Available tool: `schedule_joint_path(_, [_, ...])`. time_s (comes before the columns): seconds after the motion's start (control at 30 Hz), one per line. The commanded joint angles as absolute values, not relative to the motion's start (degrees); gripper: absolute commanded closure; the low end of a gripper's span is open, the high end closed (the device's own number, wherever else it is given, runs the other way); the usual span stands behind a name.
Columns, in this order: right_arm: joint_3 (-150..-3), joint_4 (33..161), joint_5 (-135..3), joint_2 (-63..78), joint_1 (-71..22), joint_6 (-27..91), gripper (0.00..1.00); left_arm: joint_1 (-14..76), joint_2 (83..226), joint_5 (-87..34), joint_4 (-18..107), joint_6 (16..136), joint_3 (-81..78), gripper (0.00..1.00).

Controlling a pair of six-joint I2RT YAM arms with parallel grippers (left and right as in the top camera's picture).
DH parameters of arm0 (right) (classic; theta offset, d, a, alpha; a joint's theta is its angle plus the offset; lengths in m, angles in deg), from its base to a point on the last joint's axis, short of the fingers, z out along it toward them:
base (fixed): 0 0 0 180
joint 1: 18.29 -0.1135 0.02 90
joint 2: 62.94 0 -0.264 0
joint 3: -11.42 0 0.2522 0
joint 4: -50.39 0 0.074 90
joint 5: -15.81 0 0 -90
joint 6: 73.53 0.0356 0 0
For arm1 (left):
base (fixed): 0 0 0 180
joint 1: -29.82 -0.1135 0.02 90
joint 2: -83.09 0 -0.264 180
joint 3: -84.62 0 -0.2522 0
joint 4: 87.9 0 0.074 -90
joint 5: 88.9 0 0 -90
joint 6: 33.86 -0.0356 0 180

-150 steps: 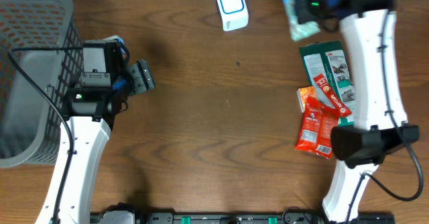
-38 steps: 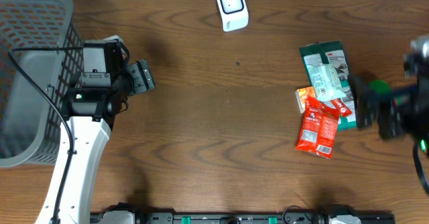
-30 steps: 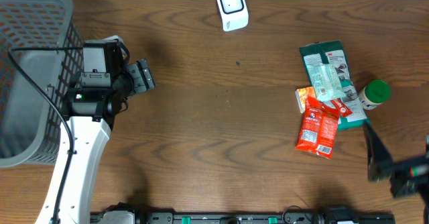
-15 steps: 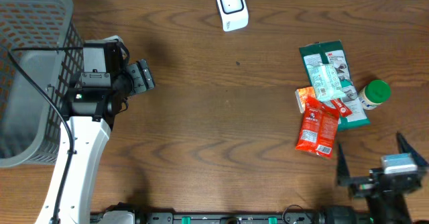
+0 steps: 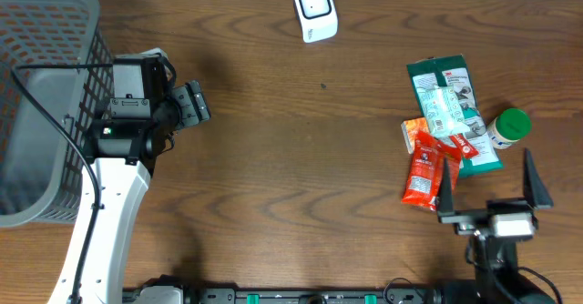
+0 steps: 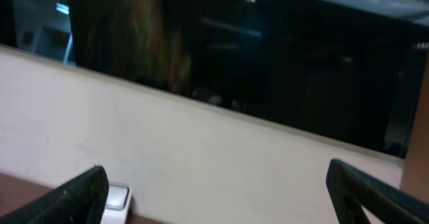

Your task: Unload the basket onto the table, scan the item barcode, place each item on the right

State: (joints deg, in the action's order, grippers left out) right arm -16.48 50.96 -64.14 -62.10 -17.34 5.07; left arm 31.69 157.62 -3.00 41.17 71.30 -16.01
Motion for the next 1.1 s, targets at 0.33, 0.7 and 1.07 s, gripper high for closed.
schedule_joint_path(0.33, [-2.6,50.9,-70.9,-62.6,-16.5,20.1,0.01,31.4,157.7,-2.3,41.0,71.0,-15.7,0.16])
schedule_joint_path(0.7, [-2.6,68.2,-71.3,-62.6,-16.5,20.0,0.01,31.4,157.7,-2.3,41.0,71.0,-15.7,0.15])
schedule_joint_path(1.07, [-2.6,68.2,-71.1,-62.6,-16.5,19.2,0.01,31.4,157.7,-2.3,41.0,71.0,-15.7,0.16])
